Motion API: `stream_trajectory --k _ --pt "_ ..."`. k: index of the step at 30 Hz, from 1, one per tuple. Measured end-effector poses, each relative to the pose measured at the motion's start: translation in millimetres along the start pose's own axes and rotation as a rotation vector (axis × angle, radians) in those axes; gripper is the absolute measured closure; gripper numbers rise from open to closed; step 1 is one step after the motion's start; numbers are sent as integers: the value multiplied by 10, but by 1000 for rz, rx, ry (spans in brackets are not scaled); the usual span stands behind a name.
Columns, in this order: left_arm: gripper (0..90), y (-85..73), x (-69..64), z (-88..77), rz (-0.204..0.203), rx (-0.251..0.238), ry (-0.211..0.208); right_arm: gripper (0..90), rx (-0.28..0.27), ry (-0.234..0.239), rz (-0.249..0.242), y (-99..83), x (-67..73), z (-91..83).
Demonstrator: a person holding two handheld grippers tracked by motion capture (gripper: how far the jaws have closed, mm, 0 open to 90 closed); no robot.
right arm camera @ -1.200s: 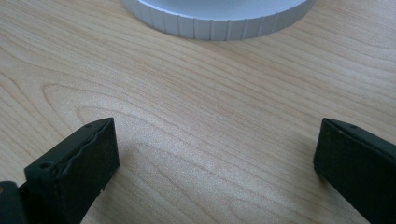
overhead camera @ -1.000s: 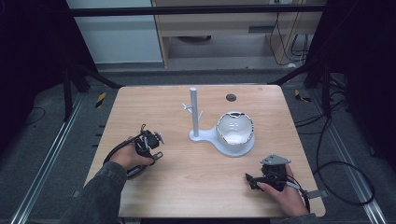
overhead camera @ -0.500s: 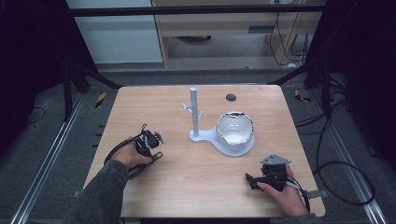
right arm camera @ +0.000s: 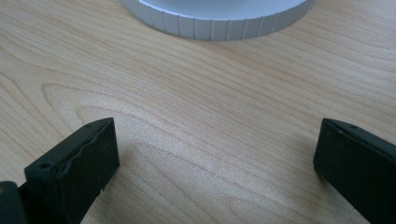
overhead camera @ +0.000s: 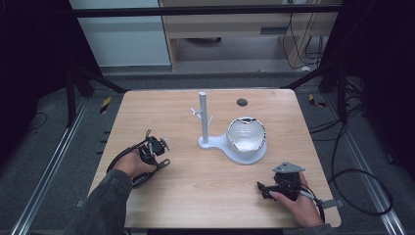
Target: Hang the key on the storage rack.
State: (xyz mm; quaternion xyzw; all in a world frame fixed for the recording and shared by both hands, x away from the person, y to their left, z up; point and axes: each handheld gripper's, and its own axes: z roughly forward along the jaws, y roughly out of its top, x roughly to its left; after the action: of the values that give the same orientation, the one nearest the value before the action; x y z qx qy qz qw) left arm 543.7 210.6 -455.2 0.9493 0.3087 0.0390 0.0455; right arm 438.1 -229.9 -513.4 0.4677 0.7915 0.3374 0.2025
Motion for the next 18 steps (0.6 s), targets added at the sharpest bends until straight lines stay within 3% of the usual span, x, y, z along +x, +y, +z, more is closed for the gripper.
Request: stream_trajectory --k 18 --pt "803 -333 -94 -279 -32 -195 28 4 0 0 0 0 0 0"
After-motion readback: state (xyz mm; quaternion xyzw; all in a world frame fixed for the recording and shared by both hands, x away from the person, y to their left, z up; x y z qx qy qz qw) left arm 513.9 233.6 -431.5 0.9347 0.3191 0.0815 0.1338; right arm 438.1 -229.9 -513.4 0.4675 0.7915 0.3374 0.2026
